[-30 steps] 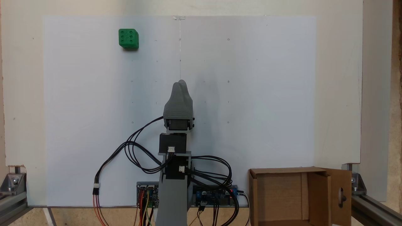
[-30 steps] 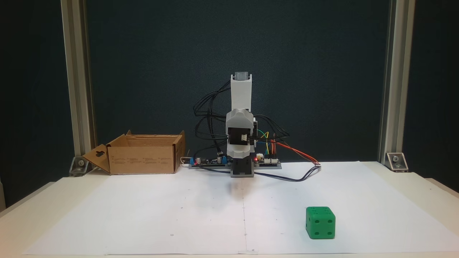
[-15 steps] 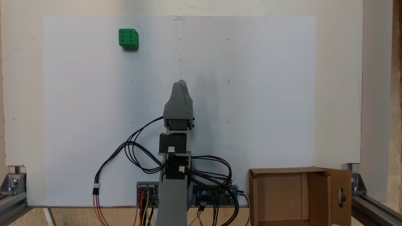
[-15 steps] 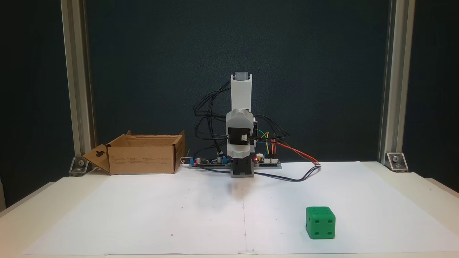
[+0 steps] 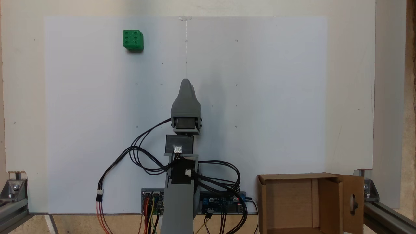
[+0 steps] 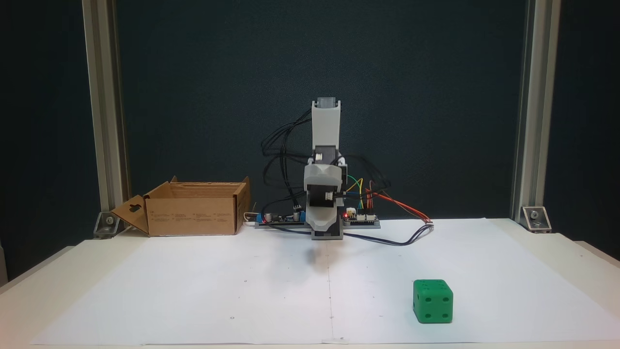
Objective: Grasp a green dice and put it in the bin.
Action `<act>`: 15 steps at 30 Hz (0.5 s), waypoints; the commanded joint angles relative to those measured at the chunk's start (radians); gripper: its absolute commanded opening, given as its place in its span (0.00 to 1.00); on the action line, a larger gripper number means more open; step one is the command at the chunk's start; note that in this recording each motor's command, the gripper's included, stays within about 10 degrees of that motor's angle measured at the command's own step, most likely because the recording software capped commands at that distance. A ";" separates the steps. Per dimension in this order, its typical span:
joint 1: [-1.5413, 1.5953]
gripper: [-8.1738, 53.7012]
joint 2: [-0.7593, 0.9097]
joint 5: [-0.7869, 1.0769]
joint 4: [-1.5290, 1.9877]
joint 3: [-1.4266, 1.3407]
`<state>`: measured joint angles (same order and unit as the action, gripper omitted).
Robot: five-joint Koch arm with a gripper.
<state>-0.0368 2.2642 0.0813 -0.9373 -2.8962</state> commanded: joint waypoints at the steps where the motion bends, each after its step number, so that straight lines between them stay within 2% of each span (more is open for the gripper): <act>1: -0.003 0.83 0.103 0.034 0.155 0.126; 7: 0.000 0.83 0.103 -0.046 0.584 0.405; 15: 0.110 0.83 0.101 -0.107 1.106 0.586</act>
<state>0.0476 2.2642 0.0414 0.0736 -2.4007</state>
